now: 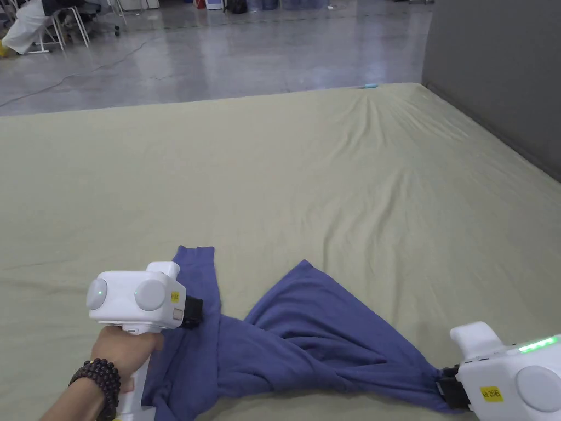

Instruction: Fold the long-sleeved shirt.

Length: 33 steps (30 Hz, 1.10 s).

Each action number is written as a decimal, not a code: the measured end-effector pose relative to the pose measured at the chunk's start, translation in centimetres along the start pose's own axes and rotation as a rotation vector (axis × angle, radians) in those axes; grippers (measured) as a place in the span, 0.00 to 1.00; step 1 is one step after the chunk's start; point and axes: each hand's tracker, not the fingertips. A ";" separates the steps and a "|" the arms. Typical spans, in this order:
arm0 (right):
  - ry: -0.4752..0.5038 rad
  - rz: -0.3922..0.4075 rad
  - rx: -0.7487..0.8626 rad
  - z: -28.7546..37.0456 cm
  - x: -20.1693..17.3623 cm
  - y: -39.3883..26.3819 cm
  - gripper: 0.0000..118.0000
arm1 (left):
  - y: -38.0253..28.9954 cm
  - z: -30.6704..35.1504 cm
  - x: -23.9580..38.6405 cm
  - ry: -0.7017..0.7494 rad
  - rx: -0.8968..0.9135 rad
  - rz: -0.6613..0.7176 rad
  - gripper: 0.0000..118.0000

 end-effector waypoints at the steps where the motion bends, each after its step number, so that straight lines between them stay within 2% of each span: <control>1: 0.001 -0.002 0.000 0.0 0.1 0.1 0.03 | -0.1 0.9 0.2 -0.079 0.023 0.017 0.00; 5: 0.003 -0.009 0.007 0.5 0.1 0.1 0.03 | -1.8 4.1 1.2 -0.048 0.100 -0.088 0.00; 13: 0.065 -0.079 0.182 6.7 0.5 0.5 0.03 | -5.3 15.0 -3.7 -0.101 0.291 0.022 0.00; 18: 0.104 -0.061 0.320 11.5 -1.3 1.1 0.03 | -9.7 22.3 -6.2 -0.107 0.419 0.083 0.00; 21: 0.114 -0.043 0.409 14.2 -2.2 2.6 0.03 | -10.0 25.9 -6.7 -0.113 0.497 0.108 0.00; 26: 0.117 -0.009 0.563 19.0 -3.2 9.9 0.03 | -4.5 31.8 -7.1 -0.100 0.639 0.083 0.00; 33: 0.055 0.015 0.733 27.2 -3.7 26.3 0.03 | 11.6 36.4 -9.2 -0.051 0.768 0.069 0.00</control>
